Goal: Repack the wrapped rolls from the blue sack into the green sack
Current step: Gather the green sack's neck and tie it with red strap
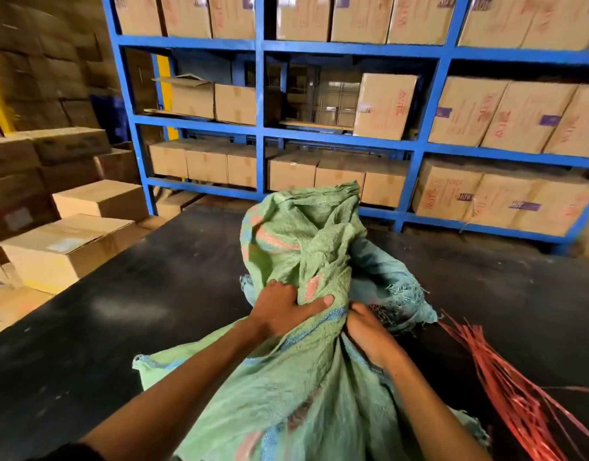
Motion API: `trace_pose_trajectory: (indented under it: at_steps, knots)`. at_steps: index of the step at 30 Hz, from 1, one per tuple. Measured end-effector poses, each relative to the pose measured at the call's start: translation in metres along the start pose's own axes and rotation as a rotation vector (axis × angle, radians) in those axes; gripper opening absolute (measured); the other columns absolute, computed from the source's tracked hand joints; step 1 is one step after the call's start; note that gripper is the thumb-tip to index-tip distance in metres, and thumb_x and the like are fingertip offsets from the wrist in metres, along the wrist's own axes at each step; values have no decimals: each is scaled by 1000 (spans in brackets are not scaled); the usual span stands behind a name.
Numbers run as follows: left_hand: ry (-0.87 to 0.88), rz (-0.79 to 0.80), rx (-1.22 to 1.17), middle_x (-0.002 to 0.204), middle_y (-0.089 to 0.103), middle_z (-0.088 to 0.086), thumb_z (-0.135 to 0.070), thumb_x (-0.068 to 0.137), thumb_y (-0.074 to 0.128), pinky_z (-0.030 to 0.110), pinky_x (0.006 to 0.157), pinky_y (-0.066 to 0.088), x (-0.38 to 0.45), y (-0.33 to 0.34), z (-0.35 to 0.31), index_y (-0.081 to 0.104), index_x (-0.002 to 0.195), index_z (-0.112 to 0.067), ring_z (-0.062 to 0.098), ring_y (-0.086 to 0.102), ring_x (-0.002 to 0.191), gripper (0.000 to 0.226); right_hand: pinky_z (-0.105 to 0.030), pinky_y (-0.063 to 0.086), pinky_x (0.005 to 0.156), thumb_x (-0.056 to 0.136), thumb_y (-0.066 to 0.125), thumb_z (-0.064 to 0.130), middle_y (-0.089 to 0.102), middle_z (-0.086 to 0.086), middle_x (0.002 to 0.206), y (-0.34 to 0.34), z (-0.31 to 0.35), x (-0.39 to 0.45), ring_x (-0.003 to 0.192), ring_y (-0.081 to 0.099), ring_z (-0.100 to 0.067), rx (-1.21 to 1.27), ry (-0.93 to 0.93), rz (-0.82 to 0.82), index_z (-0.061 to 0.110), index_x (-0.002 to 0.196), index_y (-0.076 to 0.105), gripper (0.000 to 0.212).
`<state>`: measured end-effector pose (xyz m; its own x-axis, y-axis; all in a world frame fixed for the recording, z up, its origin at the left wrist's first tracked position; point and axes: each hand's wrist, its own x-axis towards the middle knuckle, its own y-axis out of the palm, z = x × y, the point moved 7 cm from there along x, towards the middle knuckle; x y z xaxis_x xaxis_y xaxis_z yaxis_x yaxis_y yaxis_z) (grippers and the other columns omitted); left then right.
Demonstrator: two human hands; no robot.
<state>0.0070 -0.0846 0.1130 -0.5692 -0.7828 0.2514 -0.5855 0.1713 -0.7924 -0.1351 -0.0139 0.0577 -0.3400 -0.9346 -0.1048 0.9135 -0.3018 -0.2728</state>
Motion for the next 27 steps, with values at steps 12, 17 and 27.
trace_pose_trajectory:
  at_steps: [12,17,27]
  knots:
    - [-77,158,-182,45,43,-8,-52,87,57,22,55,36,-19,-20,47,55,57,-13,2,40,43,49,-31,41,67,81,65,43,71,-21,87,0,-7,2,77,68,-26,-209,-183,-34,5,86,72,38]
    - [-93,109,-296,48,44,-7,-25,94,56,28,52,31,-45,-44,87,59,55,-23,11,37,50,39,-28,24,51,85,68,20,37,6,45,-21,-6,9,47,32,-7,-326,-247,-113,12,52,52,38]
    - [-143,131,-798,62,52,-5,-2,96,47,11,43,29,-87,30,4,57,79,-7,-3,36,40,19,-29,37,57,90,58,36,48,8,58,-19,10,-38,61,52,-14,-1061,-451,-10,22,57,42,39]
